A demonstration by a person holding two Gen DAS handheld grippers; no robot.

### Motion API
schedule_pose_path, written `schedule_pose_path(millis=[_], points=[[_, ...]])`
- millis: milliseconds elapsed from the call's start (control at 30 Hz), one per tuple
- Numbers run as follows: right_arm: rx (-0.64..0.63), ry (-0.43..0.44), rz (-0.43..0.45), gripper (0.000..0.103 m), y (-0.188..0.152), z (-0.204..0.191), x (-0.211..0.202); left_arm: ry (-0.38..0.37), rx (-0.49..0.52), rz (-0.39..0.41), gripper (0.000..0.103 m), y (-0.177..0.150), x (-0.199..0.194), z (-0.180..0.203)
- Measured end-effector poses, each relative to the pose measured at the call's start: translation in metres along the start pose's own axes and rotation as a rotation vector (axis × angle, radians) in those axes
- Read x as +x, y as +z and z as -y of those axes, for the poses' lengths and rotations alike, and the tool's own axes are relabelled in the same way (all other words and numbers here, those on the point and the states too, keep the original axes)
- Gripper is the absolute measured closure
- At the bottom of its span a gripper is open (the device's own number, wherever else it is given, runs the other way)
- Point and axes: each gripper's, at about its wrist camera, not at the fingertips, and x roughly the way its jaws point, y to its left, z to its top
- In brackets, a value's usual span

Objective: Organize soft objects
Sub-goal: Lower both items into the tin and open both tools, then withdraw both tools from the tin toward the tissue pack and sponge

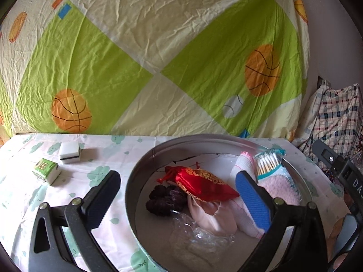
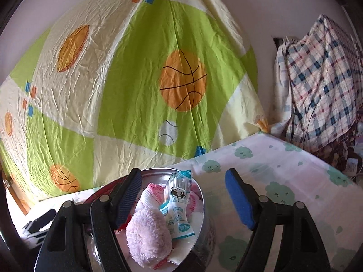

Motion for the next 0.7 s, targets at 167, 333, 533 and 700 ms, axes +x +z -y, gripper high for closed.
schedule_pose_path(millis=[167, 333, 533, 700], points=[[-0.123, -0.108, 0.16, 0.026, -0.004, -0.016, -0.02, 0.09, -0.001, 0.061, 0.0, 0.0, -0.006, -0.011], [-0.097, -0.162, 0.263, 0.019, -0.003, -0.013, -0.037, 0.161, 0.021, 0.128, 0.0, -0.004, -0.016, -0.018], [-0.047, -0.175, 0.28, 0.017, -0.007, -0.014, -0.045, 0.212, 0.042, 0.142, 0.0, -0.008, -0.019, -0.025], [-0.089, -0.198, 0.305, 0.012, -0.014, -0.028, -0.049, 0.236, 0.065, 0.157, 0.0, -0.014, -0.022, -0.031]])
